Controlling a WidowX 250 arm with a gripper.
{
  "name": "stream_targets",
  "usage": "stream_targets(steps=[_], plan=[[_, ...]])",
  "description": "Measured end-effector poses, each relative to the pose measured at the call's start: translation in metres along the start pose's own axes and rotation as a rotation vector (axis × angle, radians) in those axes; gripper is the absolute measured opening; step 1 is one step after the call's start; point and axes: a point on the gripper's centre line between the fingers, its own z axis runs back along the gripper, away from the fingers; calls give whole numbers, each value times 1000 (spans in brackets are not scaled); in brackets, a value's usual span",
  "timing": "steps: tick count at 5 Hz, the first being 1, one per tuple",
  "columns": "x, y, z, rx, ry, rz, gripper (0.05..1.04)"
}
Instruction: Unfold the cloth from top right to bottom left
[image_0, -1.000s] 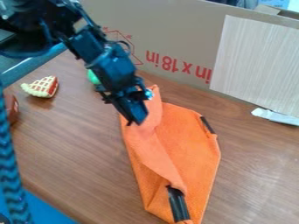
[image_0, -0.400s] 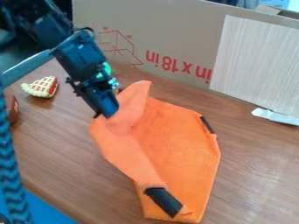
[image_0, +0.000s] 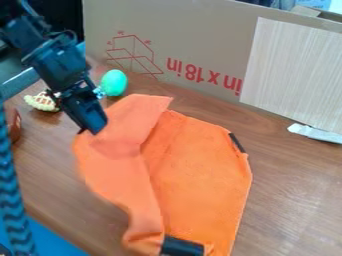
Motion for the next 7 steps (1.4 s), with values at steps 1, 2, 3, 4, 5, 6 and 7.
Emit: stream_targets(steps=[1, 2, 3, 4, 5, 6, 7], plan=[[-9, 9, 1, -3, -17, 50, 69], [-15, 14, 12, 20, -62, 69, 69], [-21, 17, 12, 18, -70, 75, 69], [-30, 22, 21, 65, -135, 100, 69], [-38, 27, 19, 79, -142, 105, 69], [-42, 32, 26, 112, -189, 93, 80], [-49, 38, 29, 113, -219, 115, 112]])
